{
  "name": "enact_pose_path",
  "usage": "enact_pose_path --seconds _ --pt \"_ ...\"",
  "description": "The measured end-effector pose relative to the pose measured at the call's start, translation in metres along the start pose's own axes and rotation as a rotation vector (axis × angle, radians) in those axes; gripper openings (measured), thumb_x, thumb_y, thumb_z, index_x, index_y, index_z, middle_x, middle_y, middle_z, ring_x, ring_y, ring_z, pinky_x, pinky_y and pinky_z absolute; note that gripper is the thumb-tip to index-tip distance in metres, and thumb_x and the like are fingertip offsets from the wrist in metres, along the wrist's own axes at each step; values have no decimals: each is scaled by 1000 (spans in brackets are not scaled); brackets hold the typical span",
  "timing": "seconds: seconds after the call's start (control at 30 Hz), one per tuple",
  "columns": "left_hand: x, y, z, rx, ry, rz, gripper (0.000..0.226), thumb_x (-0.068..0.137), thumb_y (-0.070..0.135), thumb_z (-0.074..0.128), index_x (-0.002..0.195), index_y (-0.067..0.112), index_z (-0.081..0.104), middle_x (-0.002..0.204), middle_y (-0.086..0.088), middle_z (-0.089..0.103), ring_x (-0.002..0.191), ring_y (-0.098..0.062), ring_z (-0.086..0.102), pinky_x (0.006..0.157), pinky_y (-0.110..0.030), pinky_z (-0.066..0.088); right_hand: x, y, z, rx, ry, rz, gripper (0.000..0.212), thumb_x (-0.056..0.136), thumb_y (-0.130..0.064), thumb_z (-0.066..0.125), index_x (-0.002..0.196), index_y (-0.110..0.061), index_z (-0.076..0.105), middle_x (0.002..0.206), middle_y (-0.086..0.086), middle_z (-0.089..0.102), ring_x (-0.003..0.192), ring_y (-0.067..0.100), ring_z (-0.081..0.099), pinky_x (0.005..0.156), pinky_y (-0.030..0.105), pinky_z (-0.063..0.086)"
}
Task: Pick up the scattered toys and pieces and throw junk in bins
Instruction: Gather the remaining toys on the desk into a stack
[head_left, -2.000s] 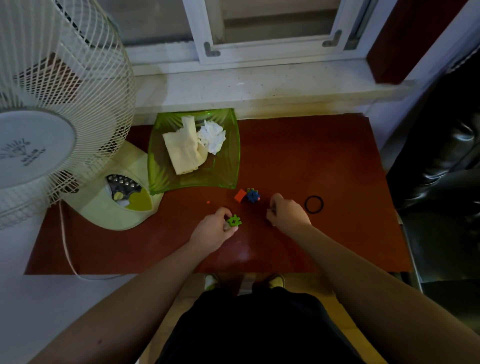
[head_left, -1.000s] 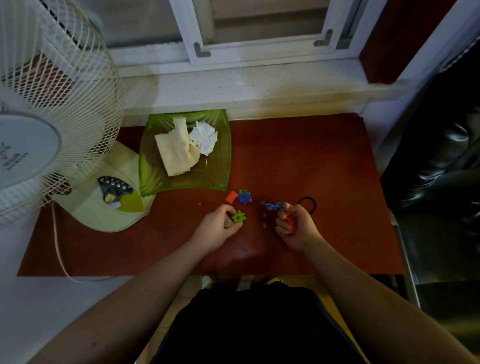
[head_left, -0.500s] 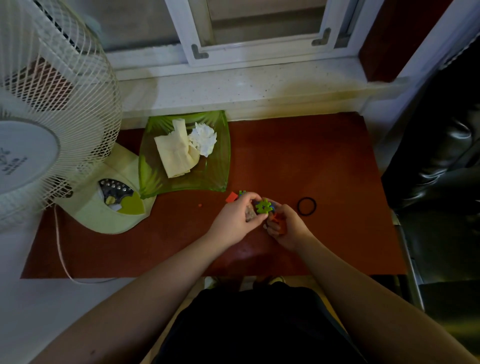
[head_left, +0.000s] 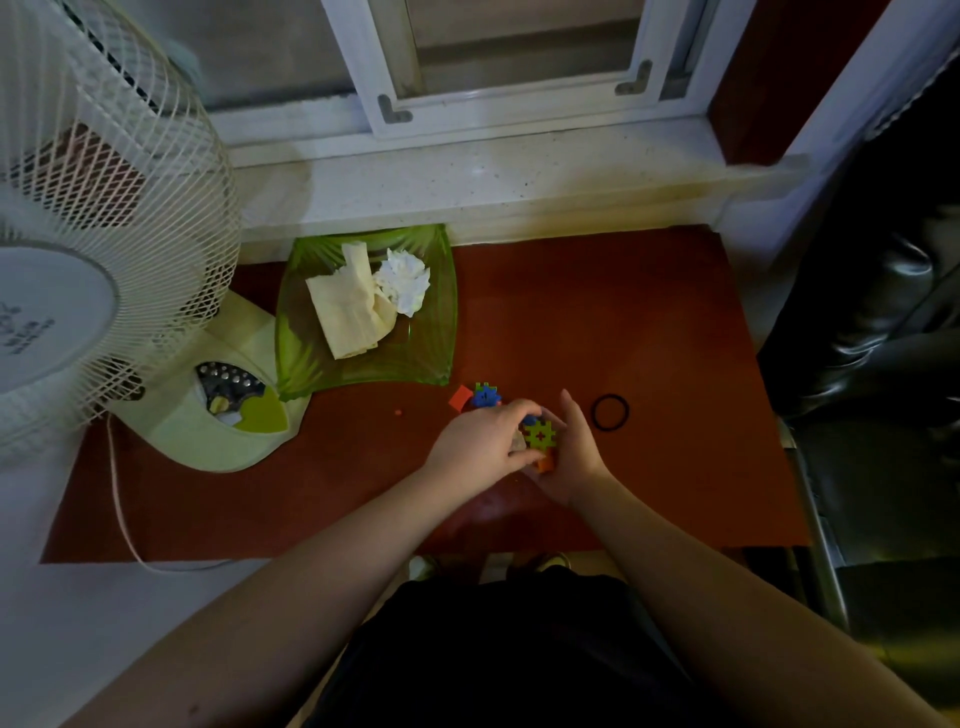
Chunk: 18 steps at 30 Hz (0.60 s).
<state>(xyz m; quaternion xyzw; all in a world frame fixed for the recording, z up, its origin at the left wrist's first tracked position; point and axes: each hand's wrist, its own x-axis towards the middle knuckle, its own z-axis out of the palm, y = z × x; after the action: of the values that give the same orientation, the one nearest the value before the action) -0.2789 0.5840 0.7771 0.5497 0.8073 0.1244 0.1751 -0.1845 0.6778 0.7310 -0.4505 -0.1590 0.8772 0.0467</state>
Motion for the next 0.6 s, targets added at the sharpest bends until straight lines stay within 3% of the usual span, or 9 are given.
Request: enact_pose_path --seconds 0.07,0.17,0.27,0.4,0.5,0.6 --pt "-2 -2 0 -101 49 -24 53 84 54 61 129 29 49 104 4 69 92 -17 65 73 -37 54 -1 1 -3 -36 -18 -2 44 93 -56 45 88 -18 65 80 3 69 76 18 64 61 31 48" --pt "-9 -10 -1 -292 201 -159 42 86 52 59 121 28 57 75 10 60 73 -13 63 66 -32 51 -1 2 -6 -38 -55 -10 33 91 -48 50 78 -19 57 68 1 54 48 11 51 37 18 29" --pt "-21 -24 0 -328 315 -247 27 88 45 61 109 27 61 63 9 55 59 -7 56 56 -26 43 1 2 -11 -25 -14 -30 26 95 -38 52 77 -20 51 60 -1 47 39 8 38 33 18 22" --pt "-41 -46 7 -360 280 -340 13 88 41 63 92 28 63 59 1 60 53 -7 56 54 -29 43 2 -3 -21 -8 53 -67 19 96 -32 52 82 -19 51 57 -2 40 36 8 32 32 19 21" --pt "-50 -57 15 -420 244 -474 17 89 38 63 82 22 63 53 5 54 51 -1 52 50 -19 36 -2 -14 -31 -21 64 -95 25 97 -33 52 78 -17 49 55 -2 38 37 10 30 32 21 22" --pt "-56 -63 20 -508 198 -543 23 91 36 60 76 19 62 54 5 57 48 -2 52 53 -24 41 -6 -24 -39 -83 36 -113 28 97 -35 51 78 -16 48 55 -2 38 39 9 30 34 22 23"
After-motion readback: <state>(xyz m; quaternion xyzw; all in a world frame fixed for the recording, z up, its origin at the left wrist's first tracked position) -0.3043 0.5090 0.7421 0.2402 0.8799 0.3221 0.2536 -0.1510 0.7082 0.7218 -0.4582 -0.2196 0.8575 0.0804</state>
